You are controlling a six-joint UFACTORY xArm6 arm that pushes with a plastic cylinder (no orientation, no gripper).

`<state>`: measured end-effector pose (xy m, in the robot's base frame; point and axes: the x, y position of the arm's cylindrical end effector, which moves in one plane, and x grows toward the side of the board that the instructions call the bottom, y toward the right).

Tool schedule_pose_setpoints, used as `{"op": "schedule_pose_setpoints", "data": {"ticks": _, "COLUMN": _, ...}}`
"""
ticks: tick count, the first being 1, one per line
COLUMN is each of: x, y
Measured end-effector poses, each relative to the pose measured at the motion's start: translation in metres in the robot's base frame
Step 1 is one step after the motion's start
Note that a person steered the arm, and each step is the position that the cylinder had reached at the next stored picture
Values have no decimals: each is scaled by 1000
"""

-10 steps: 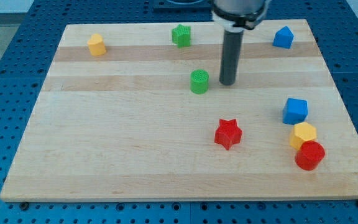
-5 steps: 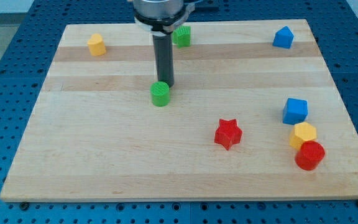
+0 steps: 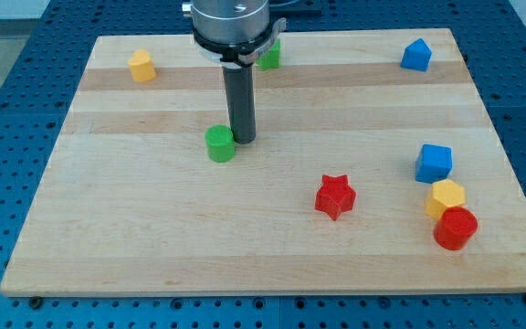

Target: Push the green circle below the yellow heart

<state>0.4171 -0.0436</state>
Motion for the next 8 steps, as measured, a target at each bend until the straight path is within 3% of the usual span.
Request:
{"op": "schedule_pose_setpoints", "data": {"ticks": 5, "x": 24, "y": 6}}
{"op": "schedule_pose_setpoints", "data": {"ticks": 8, "x": 24, "y": -69}}
